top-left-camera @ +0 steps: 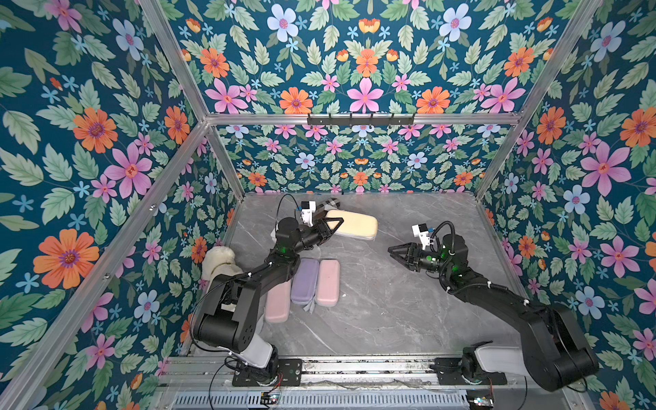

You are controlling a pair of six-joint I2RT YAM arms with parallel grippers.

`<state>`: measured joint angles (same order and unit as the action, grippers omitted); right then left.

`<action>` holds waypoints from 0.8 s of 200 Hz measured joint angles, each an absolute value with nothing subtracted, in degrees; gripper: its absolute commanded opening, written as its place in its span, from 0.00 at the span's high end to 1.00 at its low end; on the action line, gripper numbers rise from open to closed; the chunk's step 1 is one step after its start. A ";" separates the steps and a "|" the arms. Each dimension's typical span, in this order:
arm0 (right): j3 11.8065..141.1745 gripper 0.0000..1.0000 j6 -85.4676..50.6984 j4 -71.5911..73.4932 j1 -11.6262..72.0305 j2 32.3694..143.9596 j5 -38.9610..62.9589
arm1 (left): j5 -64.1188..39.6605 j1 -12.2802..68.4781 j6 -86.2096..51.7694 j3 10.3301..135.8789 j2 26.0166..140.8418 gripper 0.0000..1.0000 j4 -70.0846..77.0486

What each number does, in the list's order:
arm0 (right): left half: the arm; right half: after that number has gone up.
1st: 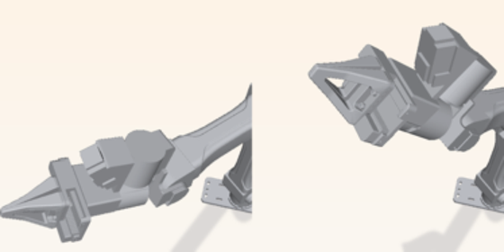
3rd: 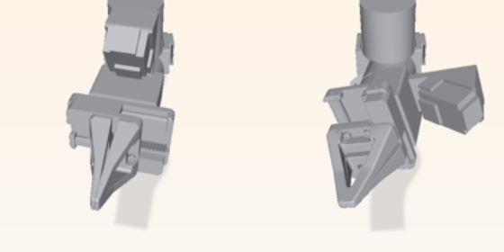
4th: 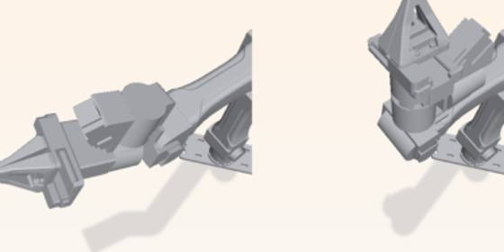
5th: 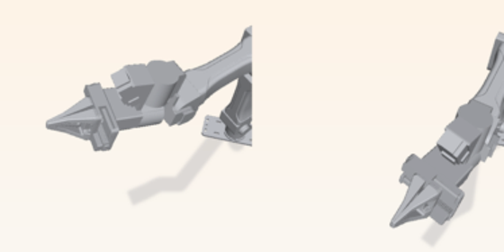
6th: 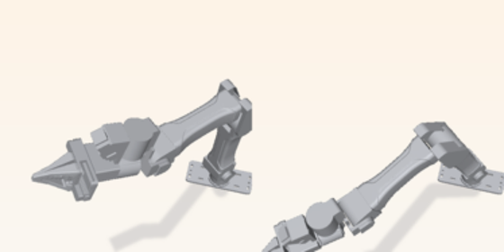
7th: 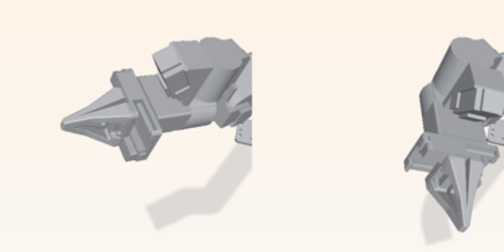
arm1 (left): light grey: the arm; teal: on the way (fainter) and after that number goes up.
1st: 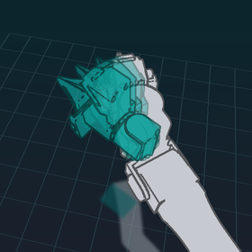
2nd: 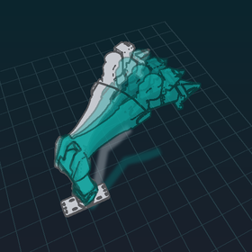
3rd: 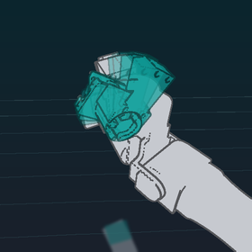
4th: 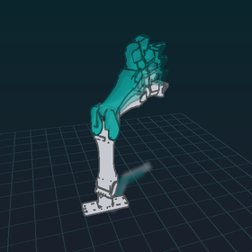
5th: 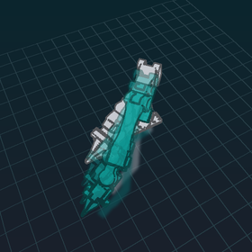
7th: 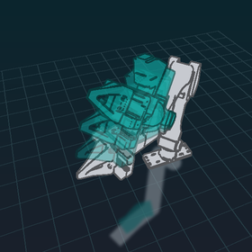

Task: Put umbrellas into zippered umbrella sleeves
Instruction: Pick up the umbrella sleeve at the center of the board, then zip the zipper on the umbrella sleeve.

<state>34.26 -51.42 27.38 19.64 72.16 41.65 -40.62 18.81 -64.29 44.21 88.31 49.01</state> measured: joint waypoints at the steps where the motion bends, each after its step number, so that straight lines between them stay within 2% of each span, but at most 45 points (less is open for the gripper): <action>1: 34.61 0.69 -50.28 26.26 20.18 71.75 40.38 | -40.38 18.87 -64.29 44.16 88.25 1.00 48.99; 20: 38.44 0.73 -36.93 17.58 27.07 68.25 27.07 | -36.16 19.77 -63.70 43.72 85.78 1.00 47.72; 57: 43.66 0.69 -17.10 8.03 33.54 70.96 8.62 | -30.65 20.25 -62.39 43.57 83.20 1.00 45.82; 123: 49.45 0.66 -2.28 7.94 36.62 79.20 1.52 | -29.45 22.55 -62.39 42.85 82.59 1.00 44.40; 160: 51.11 0.73 0.71 9.39 36.67 82.15 -0.16 | -28.88 23.38 -62.13 42.76 82.48 1.00 43.33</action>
<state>51.11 0.71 9.39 36.67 82.15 -0.16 -28.88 23.38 -62.13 42.76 82.48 43.33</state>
